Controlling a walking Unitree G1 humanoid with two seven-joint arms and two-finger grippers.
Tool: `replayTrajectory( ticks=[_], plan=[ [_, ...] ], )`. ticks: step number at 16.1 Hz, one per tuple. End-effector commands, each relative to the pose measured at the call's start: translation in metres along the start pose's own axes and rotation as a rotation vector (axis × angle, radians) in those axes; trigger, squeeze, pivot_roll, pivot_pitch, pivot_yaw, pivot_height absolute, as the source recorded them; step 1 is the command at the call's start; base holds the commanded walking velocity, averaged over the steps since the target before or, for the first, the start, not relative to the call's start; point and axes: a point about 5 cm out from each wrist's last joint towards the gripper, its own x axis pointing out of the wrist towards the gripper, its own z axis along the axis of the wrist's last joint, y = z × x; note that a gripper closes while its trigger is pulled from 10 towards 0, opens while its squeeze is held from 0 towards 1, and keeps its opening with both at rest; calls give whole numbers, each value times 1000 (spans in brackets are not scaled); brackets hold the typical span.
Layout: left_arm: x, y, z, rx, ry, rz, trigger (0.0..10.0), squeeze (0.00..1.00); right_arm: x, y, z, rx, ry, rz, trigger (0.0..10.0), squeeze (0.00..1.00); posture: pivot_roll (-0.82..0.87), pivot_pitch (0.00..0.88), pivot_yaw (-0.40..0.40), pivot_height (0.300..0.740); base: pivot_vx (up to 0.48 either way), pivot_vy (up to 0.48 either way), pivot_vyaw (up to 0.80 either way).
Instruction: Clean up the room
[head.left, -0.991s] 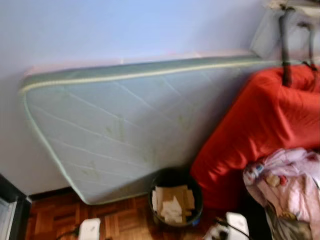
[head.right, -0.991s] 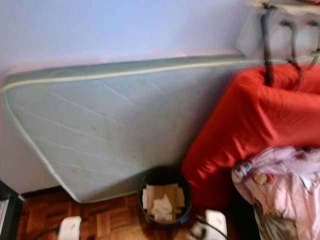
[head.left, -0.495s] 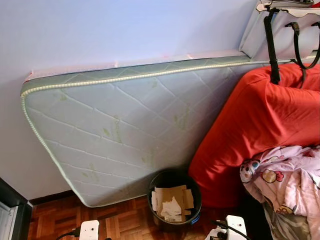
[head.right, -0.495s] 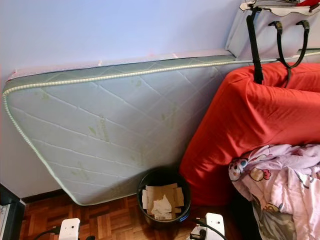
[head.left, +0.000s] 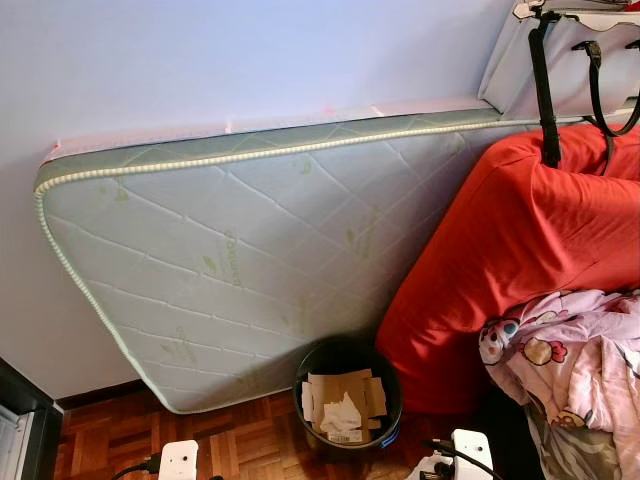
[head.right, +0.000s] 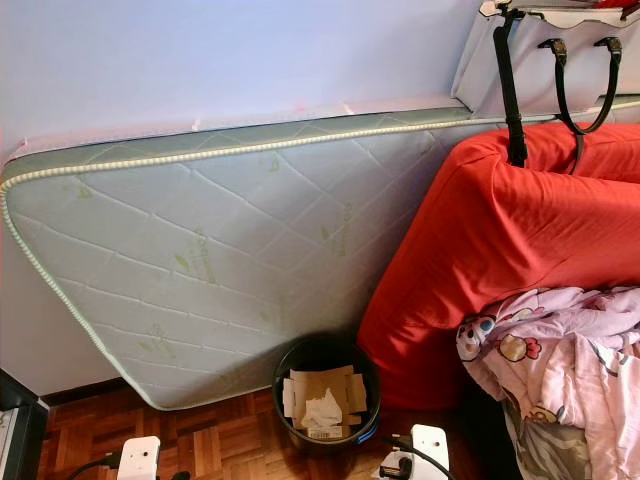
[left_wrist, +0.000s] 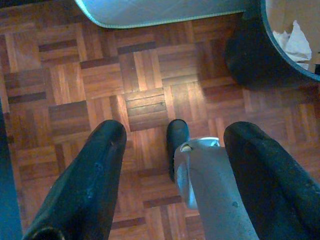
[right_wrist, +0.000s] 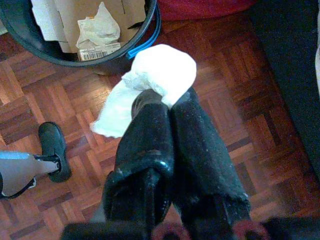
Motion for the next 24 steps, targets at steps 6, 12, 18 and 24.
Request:
replayTrajectory(
  ticks=[6,12,18,24],
  plan=[
    [0,9,-1,94,46,-8,10000,0,2,12,1,0,12,15,10000,0,79,0,-31,740,0,0,0],
    [0,9,-3,71,56,-8,10000,0,2,11,3,10,10,11,10000,0,69,0,-33,740,0,0,0],
    [0,9,-3,58,54,-2,10000,0,2,9,3,7,14,2,10000,0,70,0,-34,740,0,0,0],
    [0,9,-3,58,54,-2,10000,0,2,9,3,7,14,2,10000,0,70,0,-34,740,0,0,0]
  ],
)
